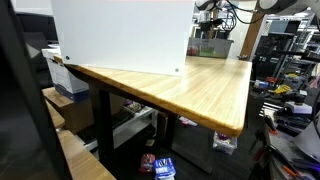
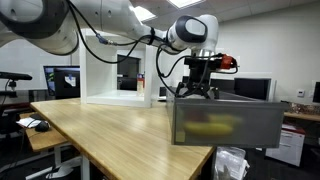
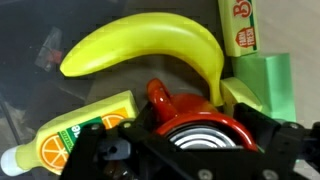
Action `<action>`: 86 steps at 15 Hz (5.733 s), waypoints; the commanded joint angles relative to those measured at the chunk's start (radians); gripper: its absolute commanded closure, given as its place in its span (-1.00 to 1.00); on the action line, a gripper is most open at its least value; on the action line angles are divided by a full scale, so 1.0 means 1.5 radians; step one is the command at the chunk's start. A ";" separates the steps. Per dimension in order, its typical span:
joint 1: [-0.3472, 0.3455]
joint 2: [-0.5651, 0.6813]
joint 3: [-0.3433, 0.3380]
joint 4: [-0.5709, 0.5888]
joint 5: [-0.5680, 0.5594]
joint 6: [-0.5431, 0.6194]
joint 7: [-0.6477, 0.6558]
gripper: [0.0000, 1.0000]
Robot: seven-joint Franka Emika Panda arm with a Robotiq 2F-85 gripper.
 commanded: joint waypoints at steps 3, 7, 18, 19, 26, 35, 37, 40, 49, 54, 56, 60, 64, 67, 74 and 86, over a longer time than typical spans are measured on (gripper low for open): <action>-0.013 0.000 0.003 0.023 0.008 -0.011 -0.009 -0.06; -0.016 0.002 0.001 0.047 0.009 -0.034 -0.004 0.19; -0.035 0.012 0.000 0.114 0.009 -0.049 0.003 1.00; -0.034 0.014 -0.001 0.115 0.005 -0.044 -0.002 0.48; -0.032 0.037 -0.004 0.114 -0.004 -0.042 -0.015 -0.28; -0.034 0.046 0.002 0.127 0.001 -0.050 -0.043 -1.00; -0.035 0.041 0.007 0.121 0.006 -0.058 -0.052 -1.00; -0.035 0.036 0.011 0.118 0.005 -0.066 -0.070 -1.00; -0.033 0.016 0.009 0.091 -0.002 -0.097 -0.099 -1.00; -0.029 0.014 0.001 0.081 -0.013 -0.113 -0.112 -1.00; -0.027 0.022 -0.001 0.083 -0.013 -0.108 -0.103 -1.00; -0.023 0.030 -0.001 0.081 -0.011 -0.098 -0.097 -1.00; -0.028 0.043 -0.002 0.091 -0.010 -0.096 -0.097 -1.00; -0.032 0.050 -0.004 0.100 -0.006 -0.095 -0.092 -0.94; -0.032 0.051 -0.010 0.109 -0.004 -0.091 -0.091 -0.06; -0.031 0.052 -0.013 0.115 -0.005 -0.079 -0.093 0.98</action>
